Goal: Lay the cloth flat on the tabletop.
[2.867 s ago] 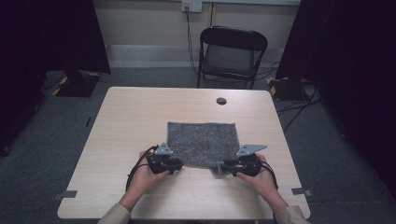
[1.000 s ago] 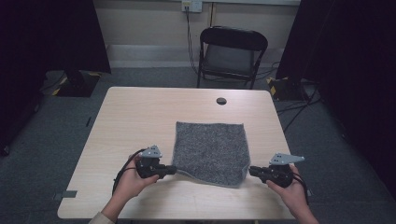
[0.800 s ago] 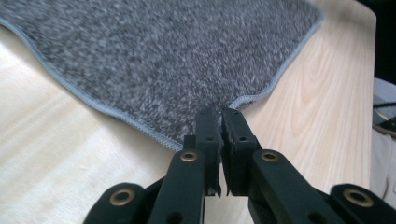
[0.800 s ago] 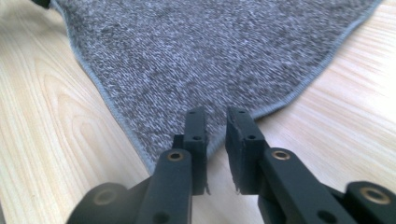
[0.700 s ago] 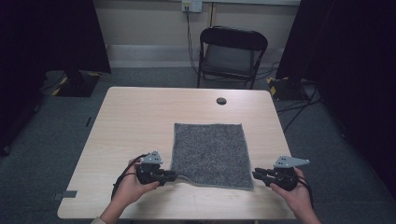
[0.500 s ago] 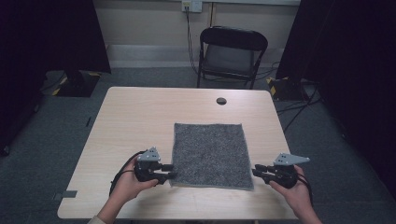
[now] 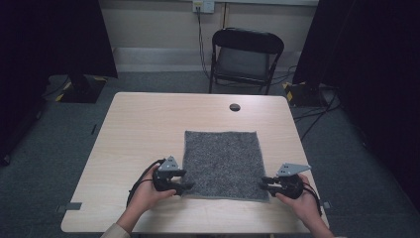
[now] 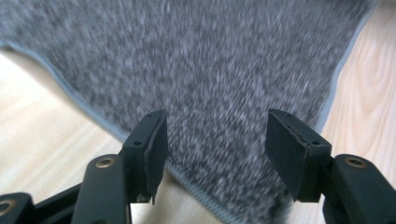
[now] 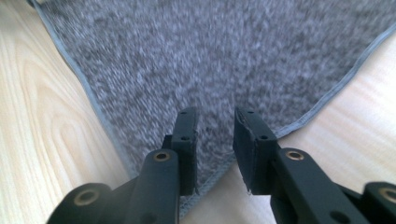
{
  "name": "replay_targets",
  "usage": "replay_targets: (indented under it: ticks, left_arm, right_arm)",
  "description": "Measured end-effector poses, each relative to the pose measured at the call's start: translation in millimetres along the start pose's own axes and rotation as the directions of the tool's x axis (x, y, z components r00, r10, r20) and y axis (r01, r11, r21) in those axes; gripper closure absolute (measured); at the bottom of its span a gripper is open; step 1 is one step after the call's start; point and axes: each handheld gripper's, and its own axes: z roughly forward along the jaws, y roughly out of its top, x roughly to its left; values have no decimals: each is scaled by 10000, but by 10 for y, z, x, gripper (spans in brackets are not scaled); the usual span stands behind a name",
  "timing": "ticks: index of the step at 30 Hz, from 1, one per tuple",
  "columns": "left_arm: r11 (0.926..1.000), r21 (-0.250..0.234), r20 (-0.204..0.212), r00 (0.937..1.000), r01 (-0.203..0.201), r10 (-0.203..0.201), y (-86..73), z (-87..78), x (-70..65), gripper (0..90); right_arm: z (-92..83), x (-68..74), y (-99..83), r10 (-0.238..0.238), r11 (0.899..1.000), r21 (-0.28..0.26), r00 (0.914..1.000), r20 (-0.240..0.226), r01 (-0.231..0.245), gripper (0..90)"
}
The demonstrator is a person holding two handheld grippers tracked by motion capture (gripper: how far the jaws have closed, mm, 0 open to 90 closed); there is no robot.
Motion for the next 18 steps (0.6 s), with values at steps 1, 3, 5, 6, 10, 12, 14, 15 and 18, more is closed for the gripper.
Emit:
replay_targets:
  ticks: [1,3,5,6,10,12,14,15,18]
  left_arm:
    - [9998,188,-63,9999,-100,101,-10,-1,7,381]
    - [9993,333,-103,9998,-155,159,-31,-14,21,378]
    - [9981,465,-246,9988,-406,418,-55,-25,24,375]
    - [9975,501,-265,9983,-501,515,-65,-36,22,375]
    - [9953,629,-273,9968,-738,756,-119,-97,-15,364]
    - [9926,714,-330,9943,-987,1012,-149,-128,-47,363]
    - [9919,753,-296,9940,-1027,1051,-173,-156,-77,363]
    - [9910,806,-307,9935,-1067,1095,-184,-171,-85,364]
    - [9910,807,-314,9935,-1065,1093,-189,-192,-75,357]
  right_arm:
    - [27,1,-30,-50,9997,257,10000,-29,51,695]
    - [48,13,-60,-291,9983,505,9996,-5,291,682]
    - [55,27,-81,-374,9975,603,9993,-32,375,660]
    - [55,27,-81,-374,9975,603,9993,-32,375,660]
    - [34,64,-110,-407,9975,585,9992,-19,407,638]
    - [28,93,-120,-551,9967,603,9985,5,549,625]
    - [22,123,-126,-685,9956,652,9976,59,680,613]
    - [19,135,-131,-695,9955,650,9976,75,689,602]
    - [9,148,-126,-733,9955,615,9971,182,721,540]
